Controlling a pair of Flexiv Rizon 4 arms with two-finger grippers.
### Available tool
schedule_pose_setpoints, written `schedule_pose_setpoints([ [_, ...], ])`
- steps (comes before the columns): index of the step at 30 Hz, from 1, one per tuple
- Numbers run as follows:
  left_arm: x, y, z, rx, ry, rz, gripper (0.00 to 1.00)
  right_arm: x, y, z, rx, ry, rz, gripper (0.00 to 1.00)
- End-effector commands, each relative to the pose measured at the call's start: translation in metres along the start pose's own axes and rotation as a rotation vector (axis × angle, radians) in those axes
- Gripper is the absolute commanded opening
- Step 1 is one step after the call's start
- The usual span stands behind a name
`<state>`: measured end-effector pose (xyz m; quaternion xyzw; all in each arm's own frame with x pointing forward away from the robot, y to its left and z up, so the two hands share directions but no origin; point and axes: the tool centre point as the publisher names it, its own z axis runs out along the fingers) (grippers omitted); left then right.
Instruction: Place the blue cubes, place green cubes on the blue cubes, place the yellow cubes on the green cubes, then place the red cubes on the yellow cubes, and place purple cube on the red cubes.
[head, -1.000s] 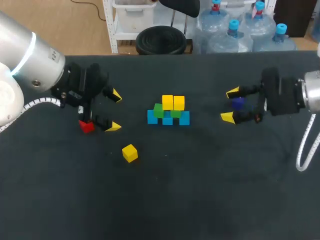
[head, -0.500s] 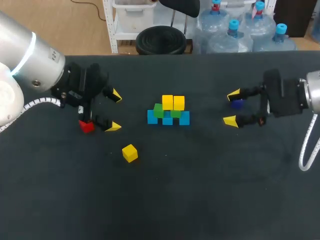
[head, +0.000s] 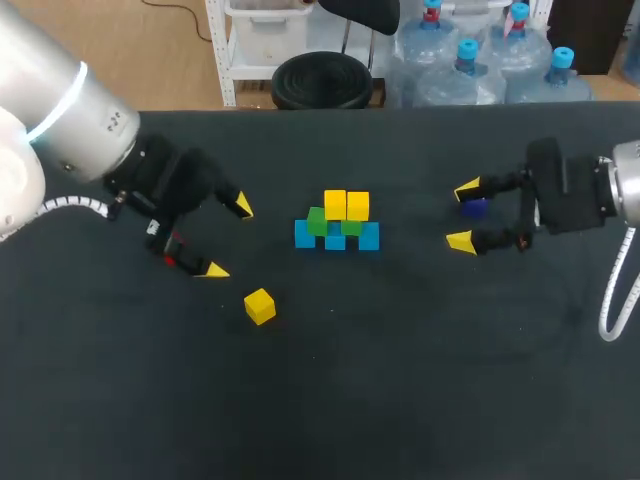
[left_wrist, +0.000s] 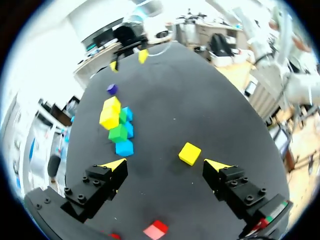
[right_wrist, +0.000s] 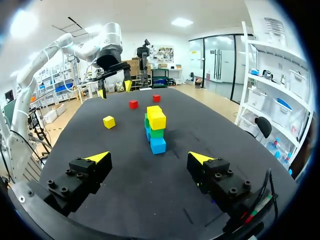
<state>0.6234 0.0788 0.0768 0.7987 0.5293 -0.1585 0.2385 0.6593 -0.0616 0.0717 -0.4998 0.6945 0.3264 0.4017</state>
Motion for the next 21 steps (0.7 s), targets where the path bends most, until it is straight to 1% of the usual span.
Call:
schedule_pose_setpoints([
  [1, 0.002, 0.010, 0.005, 0.139, 0.003, 0.142, 1.00, 0.000, 0.000, 0.001, 0.000, -0.002, -0.001, 1.00],
  [3, 0.001, 0.008, 0.009, 0.191, 0.005, 0.203, 1.00, 0.000, 0.000, 0.001, 0.000, -0.002, -0.001, 1.00],
  [5, 0.001, 0.004, 0.014, 0.252, -0.021, 0.280, 1.00, 0.000, 0.000, 0.001, 0.000, -0.002, -0.001, 1.00],
  [9, 0.003, 0.001, 0.025, 0.325, -0.026, 0.335, 1.00, 0.000, 0.000, 0.001, 0.000, -0.002, -0.001, 1.00],
  [12, 0.004, -0.002, 0.030, 0.368, -0.075, 0.387, 1.00, 0.000, 0.000, 0.001, 0.000, -0.002, -0.001, 1.00],
  [13, 0.004, -0.004, 0.032, 0.380, -0.072, 0.405, 1.00, 0.000, 0.000, 0.001, 0.000, -0.002, -0.001, 1.00],
  [14, 0.004, -0.005, 0.035, 0.391, -0.062, 0.412, 1.00, 0.000, 0.000, 0.001, 0.000, -0.002, -0.001, 1.00],
  [16, 0.004, -0.008, 0.038, 0.412, -0.089, 0.437, 1.00, 0.000, 0.000, 0.001, 0.000, -0.002, -0.001, 1.00],
  [17, 0.005, -0.009, 0.042, 0.422, -0.083, 0.434, 1.00, 0.000, 0.000, 0.001, 0.000, -0.002, -0.001, 1.00],
  [21, 0.011, -0.012, 0.049, 0.449, -0.100, 0.427, 1.00, 0.000, 0.000, 0.001, 0.000, -0.002, -0.001, 1.00],
])
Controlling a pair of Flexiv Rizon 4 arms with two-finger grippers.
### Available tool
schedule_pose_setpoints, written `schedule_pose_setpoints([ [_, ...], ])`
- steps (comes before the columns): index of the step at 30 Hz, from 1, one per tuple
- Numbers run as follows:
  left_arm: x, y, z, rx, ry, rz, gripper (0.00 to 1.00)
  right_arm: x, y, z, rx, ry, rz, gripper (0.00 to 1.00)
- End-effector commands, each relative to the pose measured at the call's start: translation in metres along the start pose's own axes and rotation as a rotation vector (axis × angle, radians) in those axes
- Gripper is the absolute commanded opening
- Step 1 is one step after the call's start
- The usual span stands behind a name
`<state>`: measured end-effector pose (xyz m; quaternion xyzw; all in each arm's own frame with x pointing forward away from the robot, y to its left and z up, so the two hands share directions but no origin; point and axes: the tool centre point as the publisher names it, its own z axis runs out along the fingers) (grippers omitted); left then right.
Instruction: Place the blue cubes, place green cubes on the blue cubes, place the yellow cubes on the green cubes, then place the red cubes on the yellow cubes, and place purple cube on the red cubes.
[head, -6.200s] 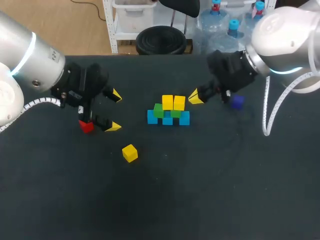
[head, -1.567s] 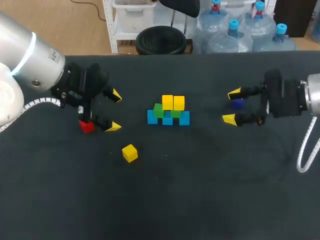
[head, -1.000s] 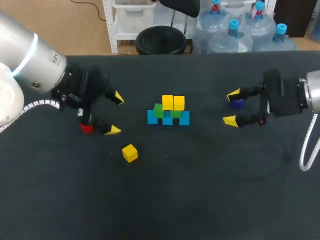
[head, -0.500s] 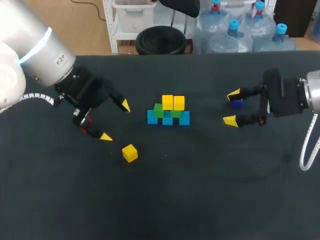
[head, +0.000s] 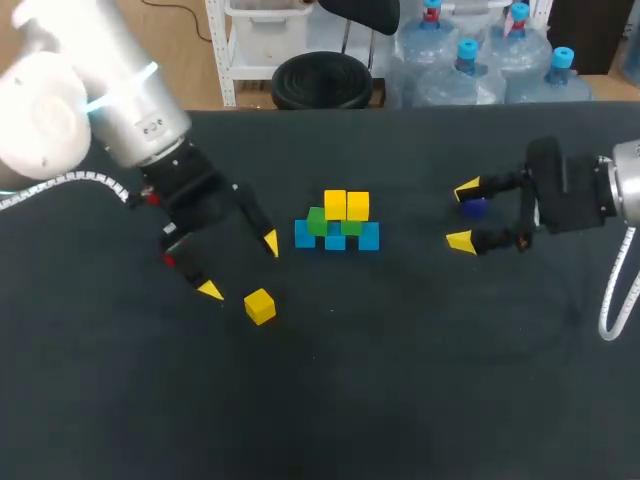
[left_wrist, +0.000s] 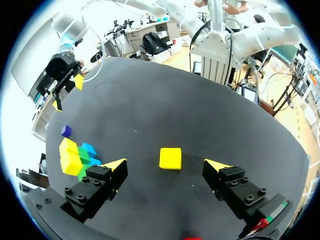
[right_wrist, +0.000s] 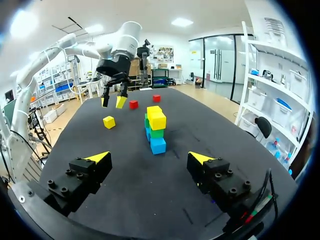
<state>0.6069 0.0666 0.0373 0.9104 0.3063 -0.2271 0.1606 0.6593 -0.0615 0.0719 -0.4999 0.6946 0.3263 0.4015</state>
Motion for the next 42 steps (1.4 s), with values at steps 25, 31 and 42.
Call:
schedule_pose_setpoints([
  [25, -0.001, -0.003, 0.034, 0.144, -0.092, 0.010, 0.93, 0.001, 0.000, 0.001, 0.000, -0.003, -0.001, 1.00],
  [31, -0.002, -0.002, 0.034, 0.130, -0.085, 0.006, 0.83, 0.001, 0.000, 0.001, 0.000, -0.003, -0.001, 1.00],
  [42, -0.003, -0.009, 0.039, 0.119, -0.092, -0.031, 0.65, 0.001, 0.000, 0.001, 0.000, -0.003, -0.001, 1.00],
])
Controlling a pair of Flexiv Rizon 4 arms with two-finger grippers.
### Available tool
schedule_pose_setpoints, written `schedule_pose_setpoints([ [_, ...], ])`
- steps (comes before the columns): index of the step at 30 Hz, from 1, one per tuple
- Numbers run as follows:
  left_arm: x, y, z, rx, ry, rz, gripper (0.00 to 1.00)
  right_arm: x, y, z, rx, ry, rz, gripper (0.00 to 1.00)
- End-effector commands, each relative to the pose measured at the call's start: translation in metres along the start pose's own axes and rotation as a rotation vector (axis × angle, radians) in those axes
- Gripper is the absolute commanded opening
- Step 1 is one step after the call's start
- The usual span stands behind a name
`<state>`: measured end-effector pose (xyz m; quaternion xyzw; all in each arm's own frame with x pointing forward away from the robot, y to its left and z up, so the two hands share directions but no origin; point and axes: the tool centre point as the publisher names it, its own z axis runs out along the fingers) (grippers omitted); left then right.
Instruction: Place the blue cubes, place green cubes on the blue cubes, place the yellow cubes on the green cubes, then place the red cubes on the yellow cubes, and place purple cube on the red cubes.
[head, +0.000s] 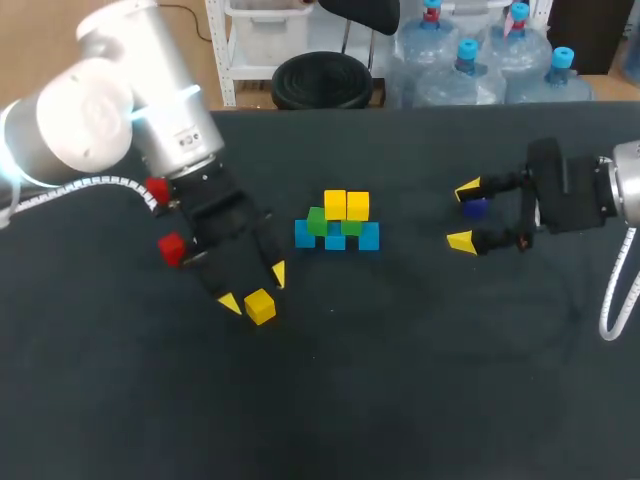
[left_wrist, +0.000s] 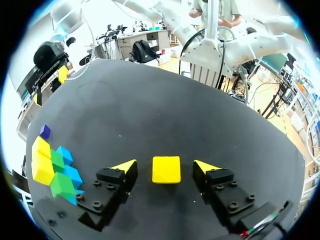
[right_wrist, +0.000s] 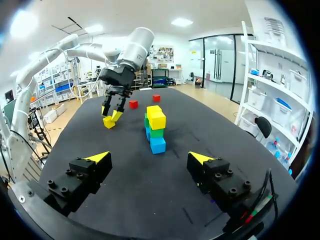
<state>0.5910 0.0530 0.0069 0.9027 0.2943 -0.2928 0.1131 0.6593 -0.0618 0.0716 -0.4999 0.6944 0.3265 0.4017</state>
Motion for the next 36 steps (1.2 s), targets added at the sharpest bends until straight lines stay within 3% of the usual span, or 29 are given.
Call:
schedule_pose_setpoints([
  [1, -0.001, -0.004, 0.003, -0.013, 0.004, -0.008, 0.64, 0.000, 0.000, 0.001, 0.000, -0.002, -0.001, 1.00],
  [5, 0.000, -0.005, 0.005, -0.014, 0.003, -0.019, 0.55, 0.000, 0.000, 0.001, 0.000, -0.002, -0.001, 1.00],
  [9, 0.000, -0.005, 0.006, -0.011, 0.009, -0.027, 0.35, 0.000, 0.000, 0.001, 0.000, -0.002, -0.001, 1.00],
  [10, 0.000, -0.005, 0.006, -0.012, 0.010, -0.028, 0.26, 0.000, 0.000, 0.001, 0.000, -0.002, -0.001, 1.00],
  [11, 0.001, -0.005, 0.006, -0.012, 0.012, -0.030, 0.02, 0.000, 0.000, 0.001, 0.000, -0.002, -0.001, 1.00],
  [12, 0.001, -0.005, 0.006, -0.012, 0.014, -0.032, 0.00, 0.000, 0.000, 0.001, 0.000, -0.002, -0.001, 1.00],
  [22, -0.001, -0.002, -0.005, -0.056, 0.039, -0.102, 0.00, 0.000, 0.000, 0.001, 0.000, -0.002, -0.001, 1.00],
  [32, 0.002, 0.009, -0.041, -0.227, 0.074, -0.339, 0.00, 0.000, 0.000, 0.001, 0.000, -0.002, -0.001, 1.00],
  [36, 0.004, 0.016, -0.054, -0.258, 0.089, -0.457, 0.00, 0.000, 0.000, 0.001, 0.000, -0.002, -0.001, 1.00],
])
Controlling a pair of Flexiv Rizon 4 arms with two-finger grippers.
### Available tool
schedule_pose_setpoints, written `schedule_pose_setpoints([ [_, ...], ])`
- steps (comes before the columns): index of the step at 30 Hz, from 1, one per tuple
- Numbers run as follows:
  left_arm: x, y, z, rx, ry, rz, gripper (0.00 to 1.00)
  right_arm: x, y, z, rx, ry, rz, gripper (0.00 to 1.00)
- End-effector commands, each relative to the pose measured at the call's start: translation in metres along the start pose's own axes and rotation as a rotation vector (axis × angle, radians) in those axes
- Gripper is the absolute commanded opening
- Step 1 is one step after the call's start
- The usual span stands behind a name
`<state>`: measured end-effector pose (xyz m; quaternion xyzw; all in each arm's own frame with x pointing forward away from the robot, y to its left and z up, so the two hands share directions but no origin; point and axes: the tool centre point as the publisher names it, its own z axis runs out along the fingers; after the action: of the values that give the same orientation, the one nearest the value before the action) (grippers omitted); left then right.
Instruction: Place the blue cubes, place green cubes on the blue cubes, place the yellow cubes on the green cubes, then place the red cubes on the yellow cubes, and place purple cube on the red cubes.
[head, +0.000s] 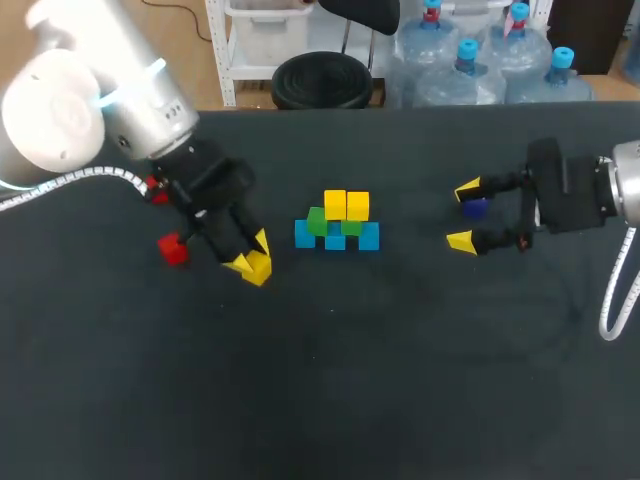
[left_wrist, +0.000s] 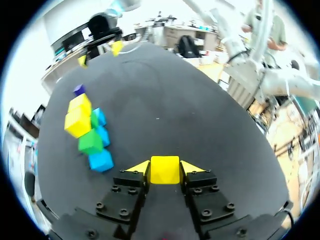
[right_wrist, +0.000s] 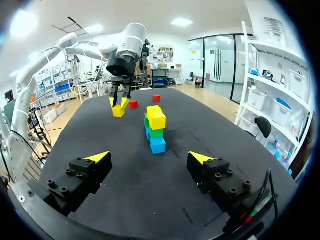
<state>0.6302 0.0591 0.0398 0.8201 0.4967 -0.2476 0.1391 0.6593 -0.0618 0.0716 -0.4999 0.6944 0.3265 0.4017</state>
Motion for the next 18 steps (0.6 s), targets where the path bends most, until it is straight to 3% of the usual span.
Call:
schedule_pose_setpoints([
  [1, -0.003, -0.001, -0.011, -0.047, 0.025, -0.071, 0.00, 0.000, 0.000, 0.001, 0.000, -0.002, -0.001, 1.00],
  [4, -0.006, 0.006, -0.018, -0.049, 0.053, -0.116, 0.00, 0.000, 0.000, 0.001, 0.000, -0.002, -0.001, 1.00],
  [8, -0.012, 0.015, -0.031, -0.116, 0.064, -0.182, 0.00, 0.000, 0.000, 0.001, 0.000, -0.002, -0.001, 1.00],
  [18, -0.016, 0.035, -0.045, -0.223, 0.002, -0.233, 0.00, 0.000, 0.000, 0.001, 0.000, -0.002, -0.001, 1.00],
])
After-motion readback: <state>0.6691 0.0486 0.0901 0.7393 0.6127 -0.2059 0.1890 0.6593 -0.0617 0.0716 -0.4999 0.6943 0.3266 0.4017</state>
